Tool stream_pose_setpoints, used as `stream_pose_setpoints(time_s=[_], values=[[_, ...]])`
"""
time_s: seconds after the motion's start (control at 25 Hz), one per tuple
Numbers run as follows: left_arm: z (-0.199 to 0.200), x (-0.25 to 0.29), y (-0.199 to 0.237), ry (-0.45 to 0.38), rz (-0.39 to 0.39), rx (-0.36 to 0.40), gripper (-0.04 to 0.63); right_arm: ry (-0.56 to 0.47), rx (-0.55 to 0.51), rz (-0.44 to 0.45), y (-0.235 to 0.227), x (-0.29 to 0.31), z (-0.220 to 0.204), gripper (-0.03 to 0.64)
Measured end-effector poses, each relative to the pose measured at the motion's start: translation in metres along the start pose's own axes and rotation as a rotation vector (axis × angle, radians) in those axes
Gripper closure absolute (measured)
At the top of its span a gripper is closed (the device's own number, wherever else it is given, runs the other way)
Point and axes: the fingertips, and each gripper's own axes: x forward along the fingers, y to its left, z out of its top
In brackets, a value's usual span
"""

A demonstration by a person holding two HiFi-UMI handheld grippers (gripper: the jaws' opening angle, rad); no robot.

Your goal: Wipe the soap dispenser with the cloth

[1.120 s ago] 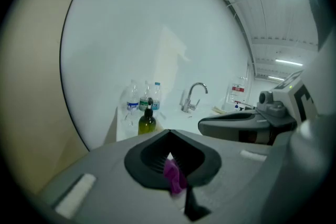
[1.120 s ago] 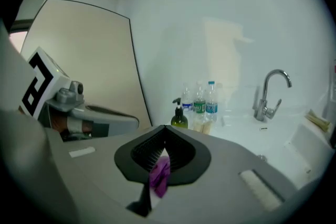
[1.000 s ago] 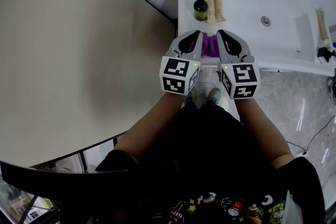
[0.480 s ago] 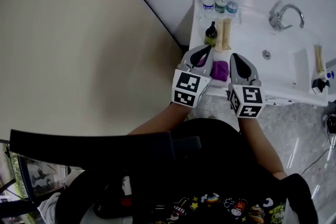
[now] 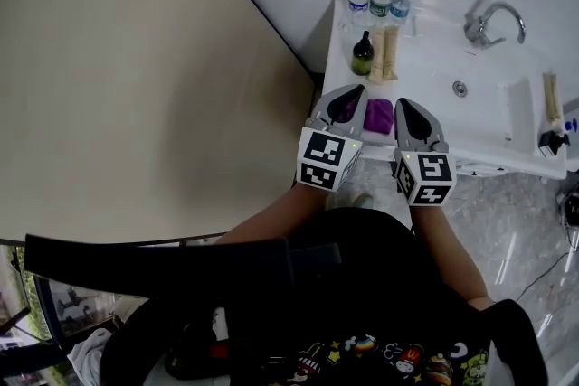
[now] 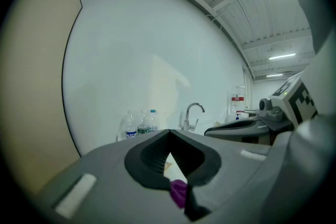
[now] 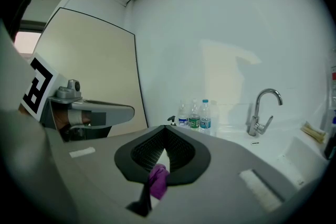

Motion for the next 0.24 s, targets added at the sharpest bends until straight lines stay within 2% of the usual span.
stream_pose_setpoints(time_s=[0.24], values=[[-0.005,0.006,-0.009,0.010,0.016,0.003,0.595,0.021,0.016,-0.006,-0.018,0.003,-0.006,0.592]])
